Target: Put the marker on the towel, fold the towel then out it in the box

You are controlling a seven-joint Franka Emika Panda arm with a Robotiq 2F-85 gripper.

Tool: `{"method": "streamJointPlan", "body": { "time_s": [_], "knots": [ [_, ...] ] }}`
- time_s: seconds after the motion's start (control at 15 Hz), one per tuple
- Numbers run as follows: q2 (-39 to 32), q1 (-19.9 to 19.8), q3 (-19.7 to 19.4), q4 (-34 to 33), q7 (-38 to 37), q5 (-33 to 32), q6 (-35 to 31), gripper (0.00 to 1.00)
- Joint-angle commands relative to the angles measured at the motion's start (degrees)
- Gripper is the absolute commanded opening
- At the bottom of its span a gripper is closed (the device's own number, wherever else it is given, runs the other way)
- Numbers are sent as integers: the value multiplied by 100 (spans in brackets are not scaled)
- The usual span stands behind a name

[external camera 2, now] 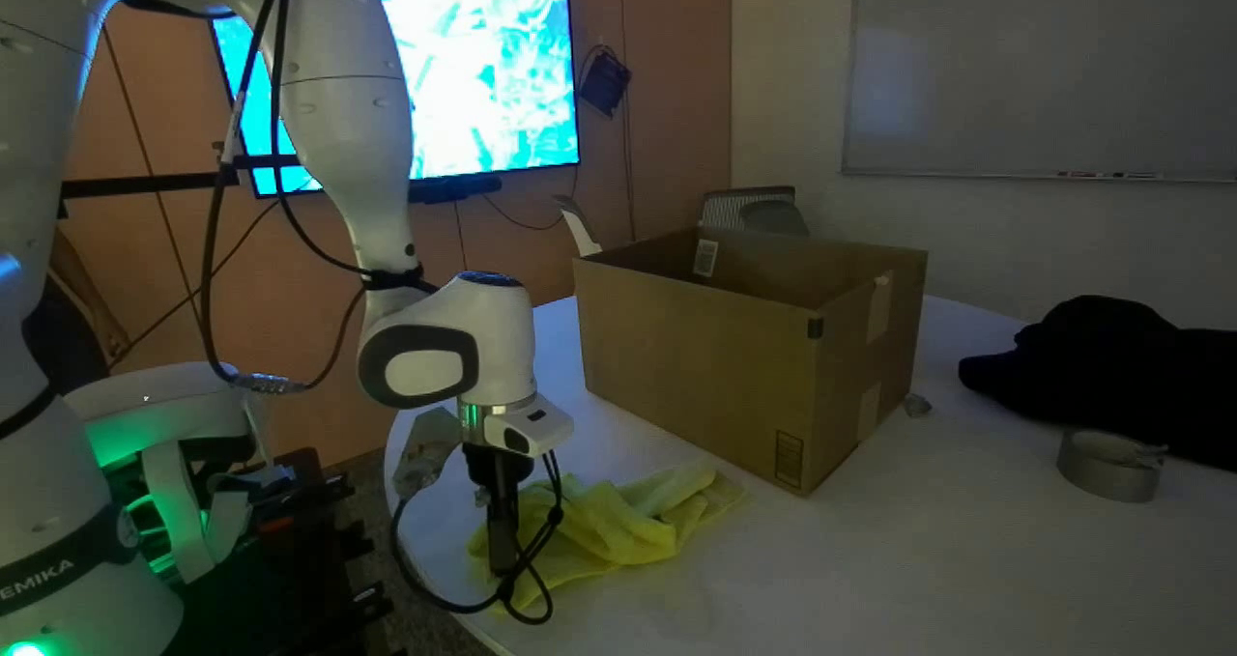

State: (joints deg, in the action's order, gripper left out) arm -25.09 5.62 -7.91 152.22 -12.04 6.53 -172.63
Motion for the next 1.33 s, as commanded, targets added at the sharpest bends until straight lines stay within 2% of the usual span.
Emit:
{"method": "streamJointPlan", "body": {
  "time_s": [0.0,0.2,0.4,0.53,0.67,0.73,0.93,1.13,1.27],
  "knots": [
    [-321,-152,85,-323,42,-18,14,58],
    [-164,-274,173,-298,145,-33,190,33],
    [117,-317,174,-209,288,-110,495,13],
    [372,-276,117,-105,369,-191,712,7],
    [697,-155,-37,16,328,-363,909,6],
    [918,-117,-113,109,288,-475,971,10],
    [1527,-29,-346,315,105,-883,980,11],
    [1931,18,-569,347,-390,-1447,787,12],
    [2105,-74,-574,232,-785,-1797,695,11]
  ]
}}
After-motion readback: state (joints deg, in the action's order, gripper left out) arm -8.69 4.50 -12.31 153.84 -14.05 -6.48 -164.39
